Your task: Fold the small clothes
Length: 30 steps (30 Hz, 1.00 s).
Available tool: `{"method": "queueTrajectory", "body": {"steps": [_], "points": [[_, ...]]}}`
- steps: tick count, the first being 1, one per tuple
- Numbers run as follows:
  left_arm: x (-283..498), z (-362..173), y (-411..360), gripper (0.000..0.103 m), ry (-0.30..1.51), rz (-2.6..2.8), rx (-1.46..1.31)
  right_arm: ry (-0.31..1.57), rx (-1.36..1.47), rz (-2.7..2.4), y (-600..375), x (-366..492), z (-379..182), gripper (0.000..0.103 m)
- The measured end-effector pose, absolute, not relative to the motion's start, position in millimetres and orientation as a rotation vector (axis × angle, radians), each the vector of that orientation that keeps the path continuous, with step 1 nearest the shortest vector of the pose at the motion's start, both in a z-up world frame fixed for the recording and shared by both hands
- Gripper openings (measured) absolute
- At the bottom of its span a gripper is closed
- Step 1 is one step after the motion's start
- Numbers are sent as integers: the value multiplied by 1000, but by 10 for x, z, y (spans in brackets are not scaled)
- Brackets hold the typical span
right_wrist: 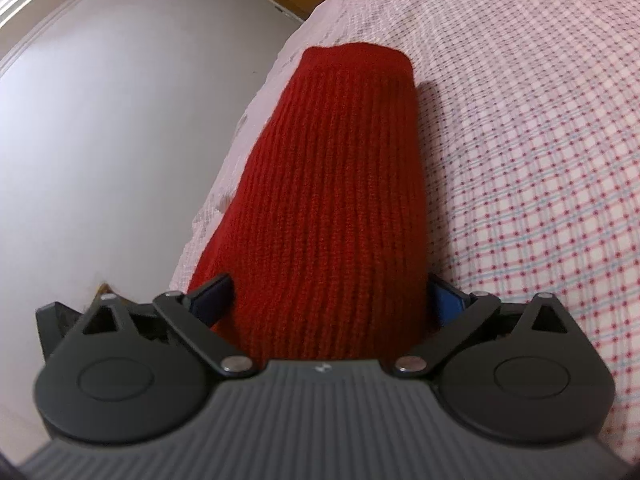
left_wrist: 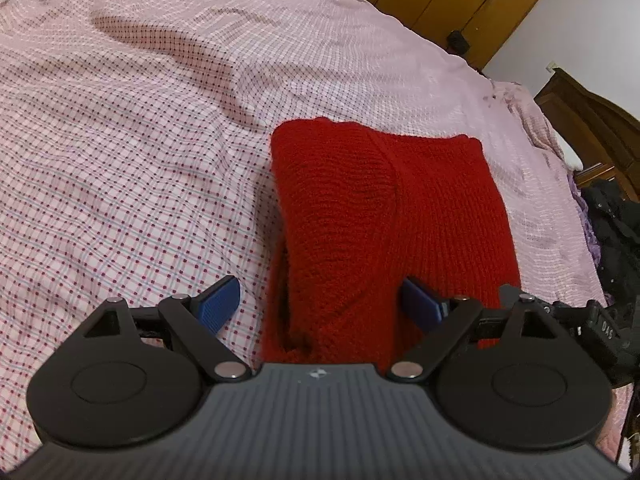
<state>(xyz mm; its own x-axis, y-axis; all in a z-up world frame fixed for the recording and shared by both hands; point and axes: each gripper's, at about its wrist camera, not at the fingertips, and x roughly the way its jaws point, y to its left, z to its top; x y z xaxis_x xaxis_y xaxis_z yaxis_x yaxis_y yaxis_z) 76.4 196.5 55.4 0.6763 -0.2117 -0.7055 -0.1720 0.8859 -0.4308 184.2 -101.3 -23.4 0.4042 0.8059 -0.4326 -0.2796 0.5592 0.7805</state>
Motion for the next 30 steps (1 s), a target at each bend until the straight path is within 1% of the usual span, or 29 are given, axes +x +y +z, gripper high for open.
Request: {"method": "queueTrajectory", "body": {"steps": [3, 4, 5, 6, 9, 11, 18, 25, 30], "points": [[780, 498, 2010, 92, 819, -68, -534, 897, 646, 772, -865, 1875, -213, 102], [791, 466, 2033, 91, 816, -98, -564, 889, 642, 784, -825, 1881, -196, 100], [797, 433, 2059, 90, 814, -119, -600, 881, 649, 792, -802, 1889, -181, 94], [805, 393, 2093, 87, 814, -136, -644, 872, 660, 796, -779, 1932, -196, 87], [786, 321, 2178, 83, 802, -172, -746, 854, 710, 824, -834, 1932, -129, 79], [751, 338, 2168, 82, 795, -188, -766, 843, 743, 841, -870, 1918, -85, 77], [587, 698, 1865, 82, 740, -214, -711, 780, 819, 853, -1103, 1738, 229, 74], [477, 907, 1294, 82, 729, -327, -695, 773, 799, 779, -1722, 1409, 555, 74], [388, 869, 787, 82, 774, -400, -643, 824, 788, 674, -2127, 1176, 429, 74]]}}
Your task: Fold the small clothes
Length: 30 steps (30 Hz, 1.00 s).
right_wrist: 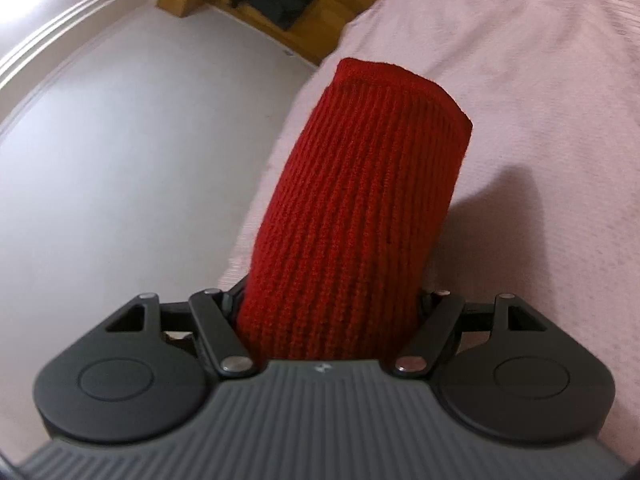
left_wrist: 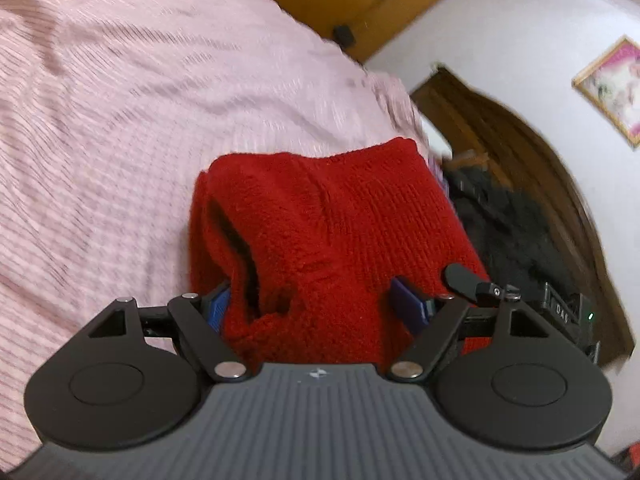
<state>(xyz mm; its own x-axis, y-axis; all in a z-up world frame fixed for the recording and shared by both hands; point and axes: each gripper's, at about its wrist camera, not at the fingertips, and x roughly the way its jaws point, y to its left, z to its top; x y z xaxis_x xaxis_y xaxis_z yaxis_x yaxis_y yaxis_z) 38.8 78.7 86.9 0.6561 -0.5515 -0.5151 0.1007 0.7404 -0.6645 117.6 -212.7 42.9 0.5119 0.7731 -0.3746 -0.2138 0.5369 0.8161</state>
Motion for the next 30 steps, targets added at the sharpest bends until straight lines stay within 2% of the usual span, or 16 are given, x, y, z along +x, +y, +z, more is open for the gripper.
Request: {"method": "queueTrajectory", "body": {"steps": [7, 11, 17, 19, 22, 23, 24, 28, 30], "points": [[233, 537, 331, 84, 884, -304, -450, 892, 714, 531, -2310, 1078, -65, 79], [165, 659, 342, 83, 867, -289, -451, 862, 595, 532, -2435, 938, 181, 80], [121, 1130, 355, 83, 709, -269, -332, 694, 461, 427, -2607, 940, 476, 78], [137, 1258, 282, 82, 671, -266, -277, 701, 487, 391, -2632, 1069, 409, 68], [251, 1348, 127, 78, 645, -284, -199, 701, 502, 382, -2563, 1258, 292, 45], [314, 1333, 77, 76, 654, -291, -175, 718, 498, 408, -2480, 1261, 279, 33], [355, 1305, 33, 72, 675, -300, -159, 730, 476, 426, -2392, 1270, 292, 32], [383, 1071, 12, 72, 786, -338, -150, 717, 222, 473, -2016, 1230, 353, 32], [358, 933, 46, 72, 810, -321, -166, 717, 186, 477, -1963, 1241, 334, 32]]}}
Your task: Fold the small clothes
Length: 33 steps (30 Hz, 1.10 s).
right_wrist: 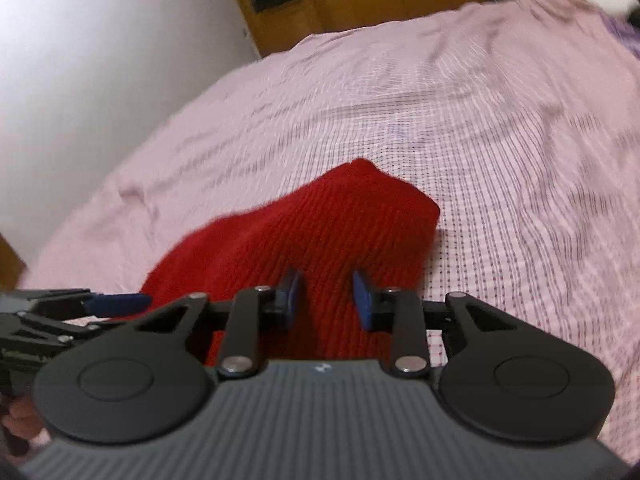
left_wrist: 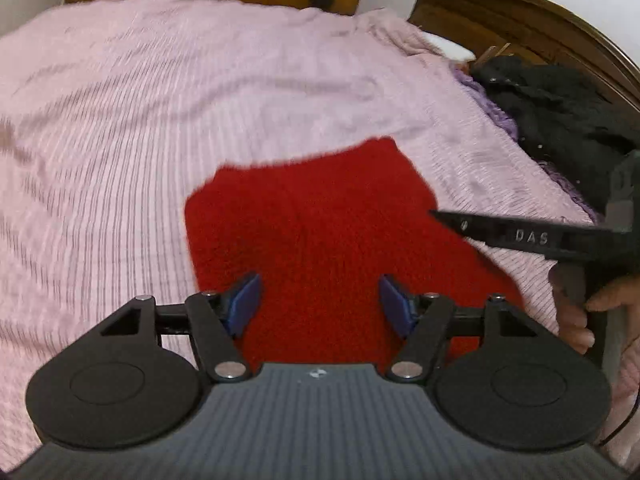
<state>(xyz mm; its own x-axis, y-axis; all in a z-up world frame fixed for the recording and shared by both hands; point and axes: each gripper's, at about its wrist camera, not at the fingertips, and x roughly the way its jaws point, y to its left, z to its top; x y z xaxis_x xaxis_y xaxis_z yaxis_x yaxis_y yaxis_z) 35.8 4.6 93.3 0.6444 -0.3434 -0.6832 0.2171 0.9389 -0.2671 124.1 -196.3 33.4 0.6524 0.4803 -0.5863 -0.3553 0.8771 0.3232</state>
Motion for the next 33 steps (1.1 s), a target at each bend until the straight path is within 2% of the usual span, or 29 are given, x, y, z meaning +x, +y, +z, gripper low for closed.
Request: {"method": "queueTrajectory", "body": {"steps": [7, 10, 12, 13, 14, 15, 16, 24, 33], "points": [[274, 876, 75, 73, 793, -315, -155, 683, 231, 449, -2034, 1163, 327, 32], [274, 921, 46, 73, 780, -290, -151, 664, 281, 395, -2067, 1059, 425, 37], [210, 963, 17, 73, 767, -258, -131, 655, 313, 352, -2098, 977, 468, 56], [153, 1003, 15, 73, 758, -243, -120, 648, 326, 330, -2128, 916, 494, 61], [97, 1039, 13, 74, 746, -227, -105, 639, 339, 325, -2159, 855, 508, 71], [36, 1076, 15, 77, 737, -209, -89, 629, 355, 330, -2194, 777, 527, 75], [-17, 1103, 25, 81, 731, -197, -80, 624, 369, 338, -2221, 693, 544, 76], [-410, 1140, 148, 96, 741, -143, -82, 656, 306, 341, -2196, 112, 560, 82], [-441, 707, 16, 97, 908, -138, -75, 735, 93, 253, -1987, -270, 370, 82]]}}
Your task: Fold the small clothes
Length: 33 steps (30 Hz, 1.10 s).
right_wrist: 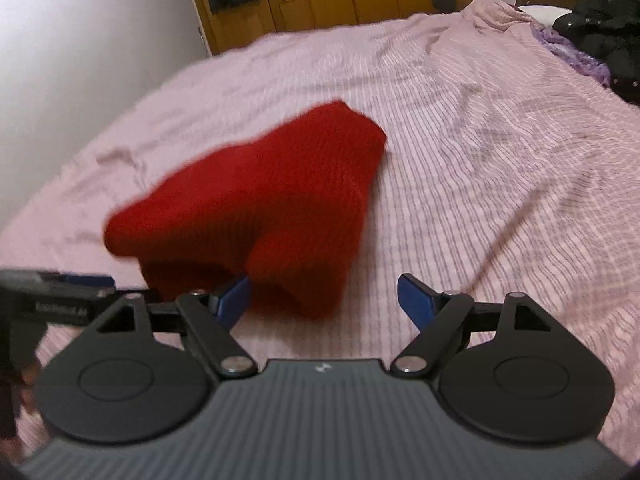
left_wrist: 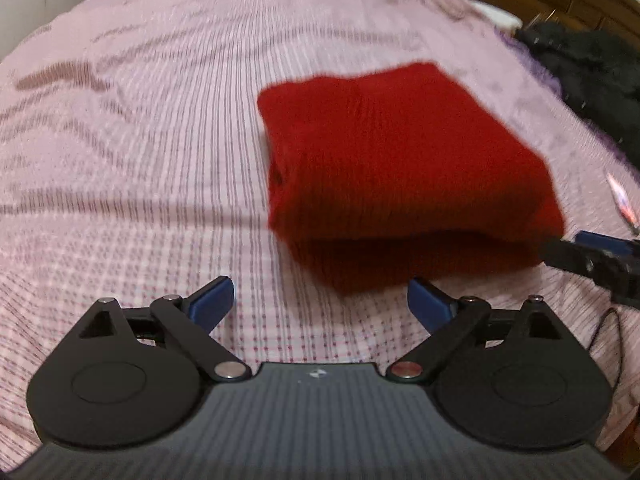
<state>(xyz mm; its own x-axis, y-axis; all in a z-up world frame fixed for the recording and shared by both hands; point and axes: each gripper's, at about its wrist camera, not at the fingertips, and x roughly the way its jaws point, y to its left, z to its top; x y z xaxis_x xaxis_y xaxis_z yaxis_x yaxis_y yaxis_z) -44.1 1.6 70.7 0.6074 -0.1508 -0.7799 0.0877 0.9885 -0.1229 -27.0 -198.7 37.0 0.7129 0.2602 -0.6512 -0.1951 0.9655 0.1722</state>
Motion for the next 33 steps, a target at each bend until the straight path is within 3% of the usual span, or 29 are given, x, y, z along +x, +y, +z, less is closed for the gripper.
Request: {"method": "queueTrajectory", "body": {"steps": [8, 18, 33], "points": [[-339, 484, -272, 100, 913, -30, 57, 810, 59, 216, -1891, -197, 63, 82], [-254, 443, -314, 103, 923, -16, 57, 833, 61, 208, -1814, -144, -42, 93], [-254, 401, -240, 103, 918, -16, 25, 841, 68, 197, -1804, -131, -59, 94]]}}
